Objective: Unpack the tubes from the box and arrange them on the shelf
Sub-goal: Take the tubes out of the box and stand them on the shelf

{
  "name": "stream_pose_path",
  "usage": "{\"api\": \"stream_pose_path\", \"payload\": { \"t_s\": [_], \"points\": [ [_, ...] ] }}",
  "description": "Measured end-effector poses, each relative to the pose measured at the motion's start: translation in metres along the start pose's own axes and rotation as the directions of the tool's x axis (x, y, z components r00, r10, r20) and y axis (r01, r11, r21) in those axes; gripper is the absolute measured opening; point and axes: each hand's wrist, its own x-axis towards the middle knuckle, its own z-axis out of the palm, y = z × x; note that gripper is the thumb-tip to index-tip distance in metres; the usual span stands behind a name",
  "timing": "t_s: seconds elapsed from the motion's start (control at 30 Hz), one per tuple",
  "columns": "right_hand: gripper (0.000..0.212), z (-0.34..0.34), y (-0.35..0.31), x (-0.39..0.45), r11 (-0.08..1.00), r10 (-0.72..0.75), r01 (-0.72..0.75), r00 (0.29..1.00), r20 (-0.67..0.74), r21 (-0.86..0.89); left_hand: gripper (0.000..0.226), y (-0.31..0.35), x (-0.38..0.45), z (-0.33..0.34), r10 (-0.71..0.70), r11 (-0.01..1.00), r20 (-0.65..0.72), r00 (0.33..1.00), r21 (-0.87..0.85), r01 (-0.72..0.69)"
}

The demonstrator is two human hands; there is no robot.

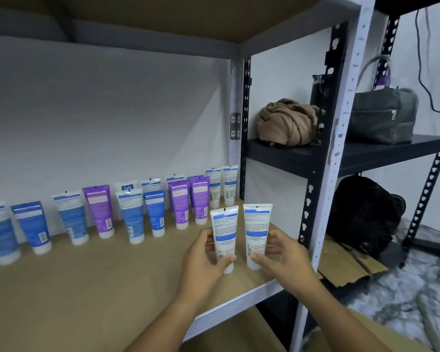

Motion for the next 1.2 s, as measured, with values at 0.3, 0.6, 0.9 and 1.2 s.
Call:
{"api": "stream_pose_path", "payload": {
  "t_s": [0.3,0.6,0.9,1.2],
  "points": [
    [0.043,0.027,-0.006,0.013,0.999,-0.016,0.018,0.997,0.072,-0.031,0.053,0.001,-0.001,-0.024,0.006,0.999,-0.007,1.000,0.039,-0.006],
    [0.043,0.122,-0.050,0.018,0.984,-0.172,0.157,0.963,0.207,0.090,0.051,-0.019,-0.025,-0.118,-0.031,0.998,-0.200,0.979,0.047,0.041],
    [0.044,0.230,-0.101,0.019,0.946,-0.310,0.270,0.915,0.257,0.181,0.050,-0.035,-0.039,-0.214,-0.021,0.990,-0.374,0.927,0.120,0.071],
    [0.043,0.296,-0.125,0.039,0.958,-0.287,0.273,0.927,0.243,0.088,0.047,-0.055,-0.011,-0.248,-0.002,0.994,-0.486,0.874,0.098,0.057]
  ]
}}
